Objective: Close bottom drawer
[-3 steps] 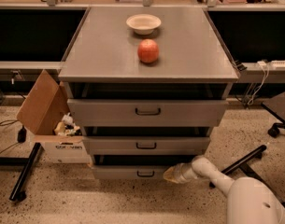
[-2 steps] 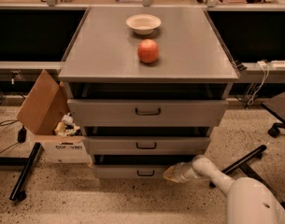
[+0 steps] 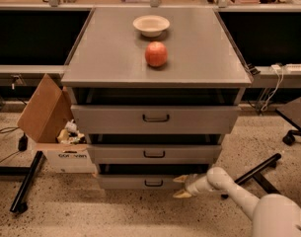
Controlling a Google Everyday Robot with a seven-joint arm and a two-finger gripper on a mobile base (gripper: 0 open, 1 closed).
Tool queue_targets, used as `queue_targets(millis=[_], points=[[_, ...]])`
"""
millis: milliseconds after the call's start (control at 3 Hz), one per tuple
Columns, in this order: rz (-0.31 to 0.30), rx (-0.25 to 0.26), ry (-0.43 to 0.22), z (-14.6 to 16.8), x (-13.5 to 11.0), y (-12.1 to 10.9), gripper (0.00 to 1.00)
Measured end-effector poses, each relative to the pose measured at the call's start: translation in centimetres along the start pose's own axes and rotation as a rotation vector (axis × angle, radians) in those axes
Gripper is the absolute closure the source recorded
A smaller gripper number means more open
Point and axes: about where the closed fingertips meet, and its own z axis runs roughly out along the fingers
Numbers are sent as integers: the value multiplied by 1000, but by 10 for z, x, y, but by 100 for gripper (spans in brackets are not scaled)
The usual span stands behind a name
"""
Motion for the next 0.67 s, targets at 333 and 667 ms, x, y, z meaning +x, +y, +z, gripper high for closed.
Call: queue_targets(millis=[333, 667], points=[[-52, -11, -39, -43, -19, 33, 0], [-70, -35, -48, -63, -30, 62, 0]])
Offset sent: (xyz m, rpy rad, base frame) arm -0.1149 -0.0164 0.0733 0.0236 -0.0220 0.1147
